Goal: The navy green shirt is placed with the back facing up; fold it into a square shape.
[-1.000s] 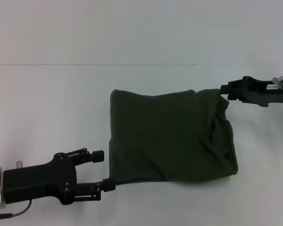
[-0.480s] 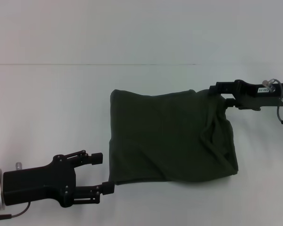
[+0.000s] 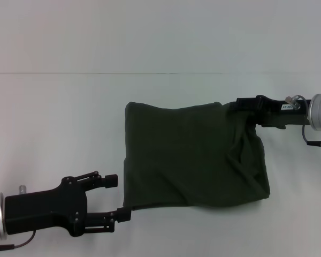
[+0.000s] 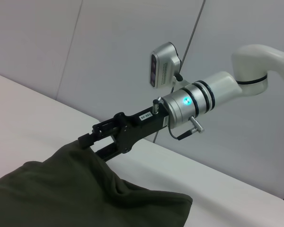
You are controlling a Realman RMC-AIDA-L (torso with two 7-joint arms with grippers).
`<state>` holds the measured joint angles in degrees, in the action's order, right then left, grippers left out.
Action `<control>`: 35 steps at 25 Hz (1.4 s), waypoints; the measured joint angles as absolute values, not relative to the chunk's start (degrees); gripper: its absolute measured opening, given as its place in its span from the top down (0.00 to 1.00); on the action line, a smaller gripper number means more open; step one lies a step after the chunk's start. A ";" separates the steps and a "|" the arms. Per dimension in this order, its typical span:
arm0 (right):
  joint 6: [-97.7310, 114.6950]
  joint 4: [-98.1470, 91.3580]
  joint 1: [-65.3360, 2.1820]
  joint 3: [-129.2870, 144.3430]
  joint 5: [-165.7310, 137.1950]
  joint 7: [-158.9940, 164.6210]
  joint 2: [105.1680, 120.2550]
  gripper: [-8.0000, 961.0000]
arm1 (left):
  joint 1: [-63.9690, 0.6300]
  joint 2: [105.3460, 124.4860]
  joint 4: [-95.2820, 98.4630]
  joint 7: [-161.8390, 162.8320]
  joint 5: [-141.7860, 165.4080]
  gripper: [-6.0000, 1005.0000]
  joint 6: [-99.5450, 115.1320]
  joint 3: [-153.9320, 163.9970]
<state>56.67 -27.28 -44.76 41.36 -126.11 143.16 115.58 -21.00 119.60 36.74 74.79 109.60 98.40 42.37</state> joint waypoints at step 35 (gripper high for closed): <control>51.21 -27.81 -45.49 41.14 -121.46 140.52 116.13 0.98 | -20.83 119.94 36.74 74.85 109.60 0.12 97.82 42.49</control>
